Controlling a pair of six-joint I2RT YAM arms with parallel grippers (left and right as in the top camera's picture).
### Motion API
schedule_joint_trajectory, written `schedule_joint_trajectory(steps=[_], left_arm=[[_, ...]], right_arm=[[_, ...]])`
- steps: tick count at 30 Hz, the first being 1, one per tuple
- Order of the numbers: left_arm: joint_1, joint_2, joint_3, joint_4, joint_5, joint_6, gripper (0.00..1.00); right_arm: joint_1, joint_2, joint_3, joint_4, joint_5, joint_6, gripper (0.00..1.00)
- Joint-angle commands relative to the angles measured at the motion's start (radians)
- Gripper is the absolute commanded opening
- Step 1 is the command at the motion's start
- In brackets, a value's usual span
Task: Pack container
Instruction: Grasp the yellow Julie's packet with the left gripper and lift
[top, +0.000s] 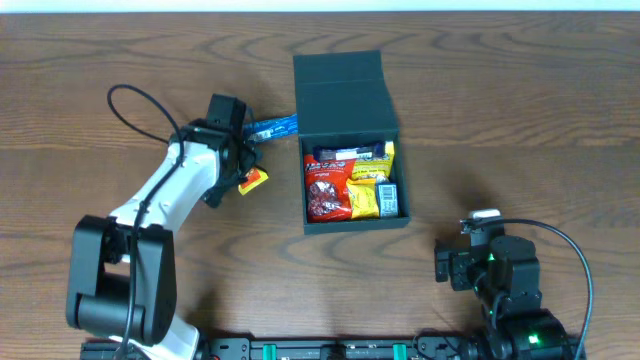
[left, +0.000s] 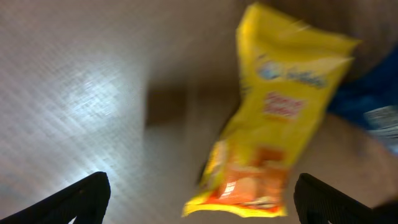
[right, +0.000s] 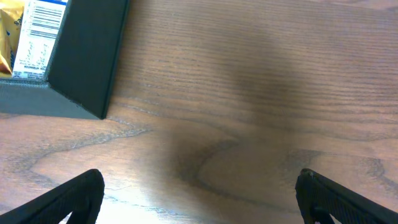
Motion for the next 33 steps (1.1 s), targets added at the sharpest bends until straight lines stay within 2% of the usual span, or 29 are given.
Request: schedule_joint_trajectory(steps=[1, 6, 21, 26, 27, 28, 31, 33], left_arm=[[0.001, 0.051, 0.072, 0.0, 0.007, 0.032, 0.95], [0.0, 0.127, 0.134, -0.03, 0.008, 0.074, 0.95], [0.0, 0.235, 0.136, 0.01, 0.01, 0.142, 0.95], [0.0, 0.254, 0.136, 0.011, 0.009, 0.153, 1.0], [-0.001, 0.254, 0.136, 0.013, 0.006, 0.153, 0.91], [-0.002, 0.254, 0.136, 0.016, 0.004, 0.154, 0.89], [-0.008, 0.254, 0.136, 0.029, 0.004, 0.187, 0.68], [-0.014, 0.254, 0.136, 0.033, 0.002, 0.194, 0.61]], right_arm=[[-0.009, -0.004, 0.0, -0.001, 0.007, 0.003, 0.99], [-0.008, -0.004, 0.0, -0.001, 0.008, 0.003, 0.99], [-0.008, -0.004, 0.0, -0.001, 0.007, 0.003, 0.99], [-0.009, -0.004, 0.0, -0.001, 0.007, 0.003, 0.99], [-0.009, -0.004, 0.0, -0.001, 0.007, 0.003, 0.99], [-0.008, -0.004, 0.0, -0.001, 0.007, 0.003, 0.99], [-0.009, -0.004, 0.0, -0.001, 0.007, 0.003, 0.99], [-0.009, -0.004, 0.0, -0.001, 0.007, 0.003, 0.99]])
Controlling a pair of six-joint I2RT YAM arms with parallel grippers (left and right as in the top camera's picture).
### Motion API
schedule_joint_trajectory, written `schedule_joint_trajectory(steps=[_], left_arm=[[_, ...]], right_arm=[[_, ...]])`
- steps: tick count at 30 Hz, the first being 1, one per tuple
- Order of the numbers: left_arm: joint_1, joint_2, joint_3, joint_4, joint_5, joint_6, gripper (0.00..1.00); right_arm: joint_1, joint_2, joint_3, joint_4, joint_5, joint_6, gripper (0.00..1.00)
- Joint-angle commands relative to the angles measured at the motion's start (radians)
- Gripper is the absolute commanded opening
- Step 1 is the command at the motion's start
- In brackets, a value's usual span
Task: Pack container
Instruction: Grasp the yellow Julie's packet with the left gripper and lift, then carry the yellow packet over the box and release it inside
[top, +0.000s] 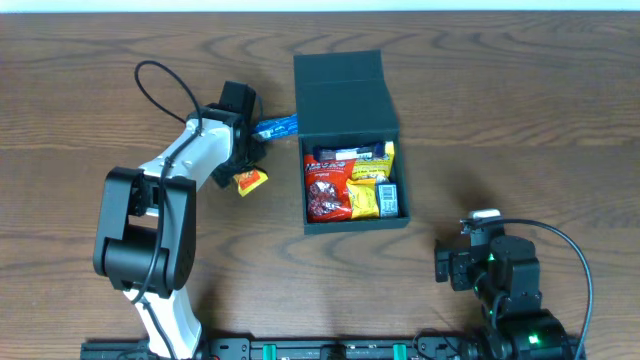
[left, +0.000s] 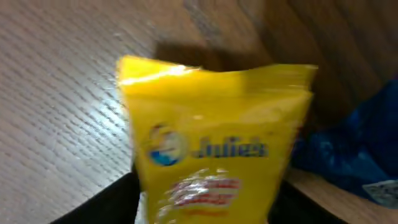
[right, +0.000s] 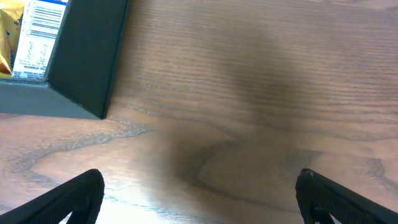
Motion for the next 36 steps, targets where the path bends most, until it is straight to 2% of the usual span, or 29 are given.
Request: schedule_joint_trajectory(steps=[1, 4, 10, 12, 23, 28, 31, 36], left_arm=[[-0.012, 0.034, 0.005, 0.004, 0.003, 0.025, 0.57], [-0.019, 0.034, 0.005, 0.004, 0.003, 0.027, 0.49], [-0.04, 0.021, 0.005, -0.001, 0.002, 0.087, 0.47], [-0.044, 0.008, 0.005, -0.008, -0.002, 0.118, 0.4], [-0.053, -0.086, 0.005, -0.099, -0.047, 0.175, 0.39], [-0.082, -0.132, 0.005, -0.118, -0.046, 0.298, 0.38], [-0.116, -0.167, 0.005, -0.137, -0.038, 0.378, 0.33], [-0.179, -0.235, 0.005, -0.173, -0.038, 0.391, 0.34]], right_arm=[[-0.008, -0.004, 0.0, -0.001, 0.007, 0.003, 0.99], [-0.009, -0.004, 0.0, -0.001, 0.008, 0.003, 0.99], [-0.008, -0.004, 0.0, -0.001, 0.007, 0.003, 0.99], [-0.008, -0.004, 0.0, -0.001, 0.007, 0.003, 0.99], [-0.009, -0.004, 0.0, -0.001, 0.007, 0.003, 0.99], [-0.008, -0.004, 0.0, -0.001, 0.007, 0.003, 0.99], [-0.008, -0.004, 0.0, -0.001, 0.007, 0.003, 0.99], [-0.009, -0.004, 0.0, -0.001, 0.007, 0.003, 0.99]])
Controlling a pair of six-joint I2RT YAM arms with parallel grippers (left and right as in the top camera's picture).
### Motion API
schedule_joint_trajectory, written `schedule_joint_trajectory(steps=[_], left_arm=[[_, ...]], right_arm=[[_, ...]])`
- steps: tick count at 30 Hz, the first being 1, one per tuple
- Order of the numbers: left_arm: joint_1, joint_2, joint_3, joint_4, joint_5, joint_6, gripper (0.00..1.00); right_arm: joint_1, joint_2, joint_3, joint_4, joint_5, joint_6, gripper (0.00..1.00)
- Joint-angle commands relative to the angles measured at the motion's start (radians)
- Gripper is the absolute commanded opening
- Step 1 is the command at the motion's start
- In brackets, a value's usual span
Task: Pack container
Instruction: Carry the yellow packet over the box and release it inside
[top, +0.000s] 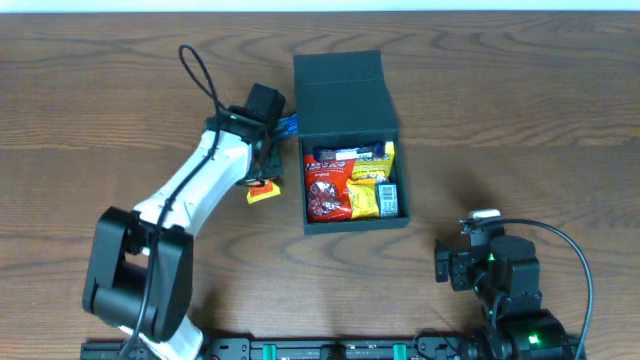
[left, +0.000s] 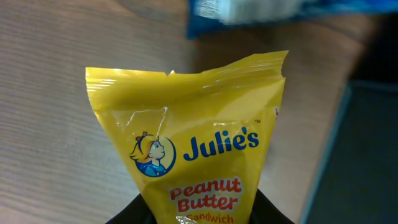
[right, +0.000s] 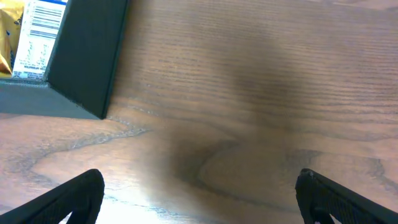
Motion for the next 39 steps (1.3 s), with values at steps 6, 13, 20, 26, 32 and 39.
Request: schedule_joint_trajectory(steps=[6, 13, 20, 26, 32, 39], left_arm=[[-0.105, -0.112, 0.006, -0.012, 0.082, 0.046, 0.34], [-0.198, -0.114, 0.013, 0.026, 0.094, 0.091, 0.35], [-0.272, -0.108, 0.032, 0.087, 0.096, 0.134, 0.38], [-0.292, -0.086, 0.032, 0.101, 0.162, 0.095, 0.37], [-0.3, -0.08, 0.032, 0.08, 0.04, 0.062, 0.37], [-0.301, -0.066, 0.032, 0.049, -0.007, 0.043, 0.24]], right_arm=[[-0.008, -0.004, 0.0, -0.001, 0.007, 0.003, 0.99], [-0.008, -0.004, 0.0, -0.001, 0.007, 0.003, 0.99], [-0.008, -0.004, 0.0, -0.001, 0.007, 0.003, 0.99], [-0.008, -0.004, 0.0, -0.001, 0.007, 0.003, 0.99], [-0.009, -0.004, 0.0, -0.001, 0.007, 0.003, 0.99], [-0.009, -0.004, 0.0, -0.001, 0.007, 0.003, 0.99]])
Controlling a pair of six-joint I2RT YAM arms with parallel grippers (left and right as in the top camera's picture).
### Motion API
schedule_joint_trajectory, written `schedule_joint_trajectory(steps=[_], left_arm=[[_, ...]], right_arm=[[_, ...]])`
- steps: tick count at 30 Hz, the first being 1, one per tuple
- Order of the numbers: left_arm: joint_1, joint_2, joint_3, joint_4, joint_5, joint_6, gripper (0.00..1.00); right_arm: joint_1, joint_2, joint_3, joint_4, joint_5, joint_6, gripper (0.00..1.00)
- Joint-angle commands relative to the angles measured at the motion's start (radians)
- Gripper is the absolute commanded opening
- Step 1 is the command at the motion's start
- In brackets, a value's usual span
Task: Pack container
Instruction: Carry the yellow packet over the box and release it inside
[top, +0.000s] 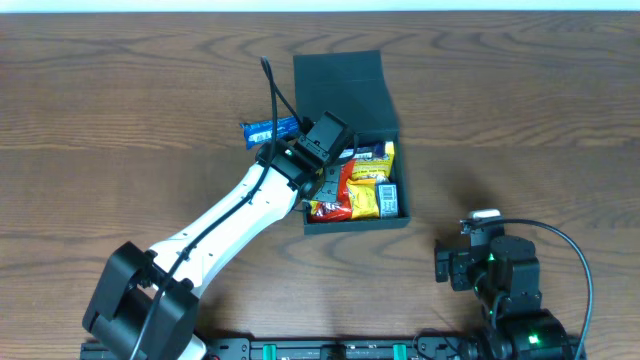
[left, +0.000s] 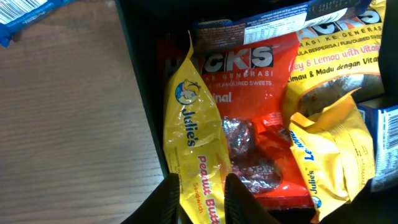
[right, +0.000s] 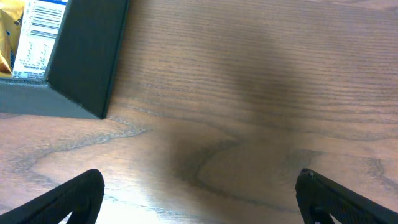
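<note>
The dark box (top: 350, 75) stands open in the table's middle, its lid folded back, with red and yellow snack packets inside. My left gripper (left: 200, 200) is shut on a yellow Julie's peanut butter sandwich packet (left: 194, 137), held over the box's left inner side above the red sweets bag (left: 249, 118). In the overhead view the left arm (top: 240, 205) reaches across the box's left wall. A blue wrapper (top: 268, 129) lies on the table left of the box. My right gripper (right: 199, 193) stands open over bare wood at the near right.
A yellow lemon packet (left: 326, 149) and a barcode-printed packet (left: 388, 134) fill the box's right side. The box corner (right: 87, 62) shows at the upper left of the right wrist view. The right arm's base (top: 500, 270) sits near the front edge.
My left gripper has moved right with the yellow packet, from the table beside the box's left wall to over the box's interior. The right arm has not moved.
My left gripper stood open over the yellow packet on the table left of the box. It then closed in on the packet, held it beside the box, and now holds it over the packed snacks. The blue wrapper has stayed on the table.
</note>
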Motion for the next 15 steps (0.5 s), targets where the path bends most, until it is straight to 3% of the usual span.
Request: schedule_joint_trajectory(steps=[1, 15], left_arm=[[-0.002, 0.035, 0.029, 0.002, -0.034, -0.008, 0.23], [-0.123, 0.122, 0.029, 0.129, 0.033, -0.053, 0.2]], right_arm=[[-0.009, -0.004, 0.0, -0.001, 0.007, 0.003, 0.99], [-0.008, -0.004, 0.0, -0.001, 0.007, 0.003, 0.99]])
